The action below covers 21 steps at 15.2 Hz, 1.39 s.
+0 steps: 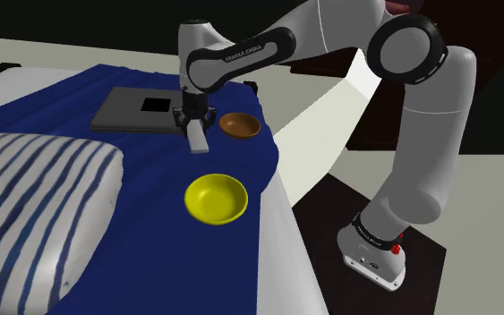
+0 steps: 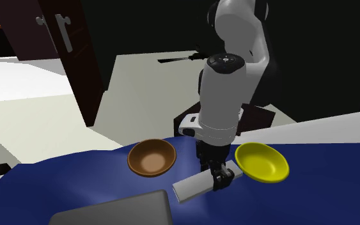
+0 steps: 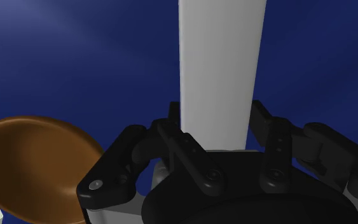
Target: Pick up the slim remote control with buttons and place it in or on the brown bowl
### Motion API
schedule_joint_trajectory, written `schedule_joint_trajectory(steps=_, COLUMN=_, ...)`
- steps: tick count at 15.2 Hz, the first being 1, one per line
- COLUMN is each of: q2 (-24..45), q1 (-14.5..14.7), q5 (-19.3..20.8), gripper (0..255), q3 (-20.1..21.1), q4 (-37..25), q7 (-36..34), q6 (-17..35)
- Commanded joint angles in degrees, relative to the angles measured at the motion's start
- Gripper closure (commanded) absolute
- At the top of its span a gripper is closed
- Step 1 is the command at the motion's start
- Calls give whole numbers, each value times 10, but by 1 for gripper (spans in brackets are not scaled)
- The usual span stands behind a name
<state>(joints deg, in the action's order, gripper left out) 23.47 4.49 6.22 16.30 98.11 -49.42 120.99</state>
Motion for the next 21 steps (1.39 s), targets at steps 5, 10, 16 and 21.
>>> schedule_joint_trajectory(steps=5, q2=-17, q1=-2, q5=-6, gripper=255, q3=3, q4=-17, q7=3, q6=-33)
schedule_joint_trajectory(steps=10, q2=-49, q1=-49, q5=-21, gripper=255, q3=-12, q4=25, q7=68, q6=-22)
schedule_joint_trajectory(steps=16, q2=-70, q1=-102, q5=-34, gripper=255, q3=-35, q4=50, q7=147, q6=-17)
schedule_joint_trajectory(steps=21, q2=-75, q1=-143, q5=-42, gripper=255, q3=-55, q4=52, q7=212, q6=-19)
